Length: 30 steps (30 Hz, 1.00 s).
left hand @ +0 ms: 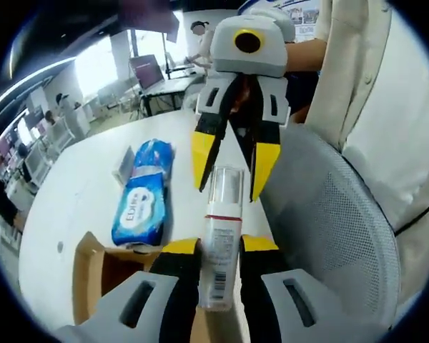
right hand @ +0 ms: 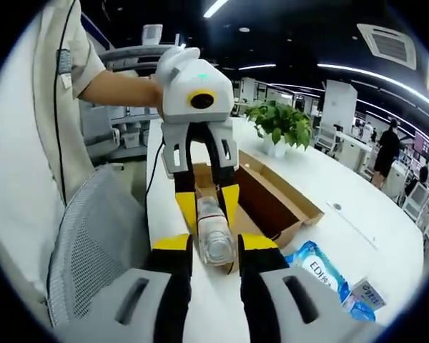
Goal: Operate the shoe box by opening the lid, removing the specified soft item, and placing it in the target area until the item is outside and the box remains undamaged.
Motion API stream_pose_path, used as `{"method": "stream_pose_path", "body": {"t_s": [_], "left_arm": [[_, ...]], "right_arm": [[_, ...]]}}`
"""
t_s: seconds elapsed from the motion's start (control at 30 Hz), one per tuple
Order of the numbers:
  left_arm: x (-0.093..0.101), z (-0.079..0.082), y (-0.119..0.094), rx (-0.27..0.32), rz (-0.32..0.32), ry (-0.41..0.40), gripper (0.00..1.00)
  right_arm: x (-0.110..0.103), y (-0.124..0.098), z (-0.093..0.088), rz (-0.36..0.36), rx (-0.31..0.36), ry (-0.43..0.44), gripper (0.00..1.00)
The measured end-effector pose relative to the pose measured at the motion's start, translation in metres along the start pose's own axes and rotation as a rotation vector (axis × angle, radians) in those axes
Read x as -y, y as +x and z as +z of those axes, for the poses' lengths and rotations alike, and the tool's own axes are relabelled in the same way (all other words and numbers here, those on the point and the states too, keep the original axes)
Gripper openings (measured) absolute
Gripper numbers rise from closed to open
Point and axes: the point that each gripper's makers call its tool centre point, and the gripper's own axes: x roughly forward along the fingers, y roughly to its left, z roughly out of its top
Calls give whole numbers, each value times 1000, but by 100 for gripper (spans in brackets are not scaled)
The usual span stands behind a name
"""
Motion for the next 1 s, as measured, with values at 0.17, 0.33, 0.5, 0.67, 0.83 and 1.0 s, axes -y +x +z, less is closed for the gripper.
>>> {"method": "stream_pose_path", "body": {"t_s": [0.17, 0.33, 0.5, 0.67, 0.83, 1.0], "left_arm": [[0, 4, 1, 24, 2, -2, 18], [-1, 3, 4, 27, 6, 4, 19], [-1, 1, 7, 22, 5, 4, 19], [-1, -1, 10, 29, 9, 1, 19], [-2, -2, 12, 32, 22, 9, 20], [-3, -2, 12, 32, 34, 16, 20]], "right_arm": [[2, 0, 1, -3, -7, -28, 19], [1, 0, 2, 2, -13, -56, 18], [-1, 2, 1, 2, -32, -83, 17], [0, 3, -1, -1, -57, -87, 16], [1, 3, -4, 3, -79, -90, 16], [3, 4, -4, 6, -89, -76, 16]]}}
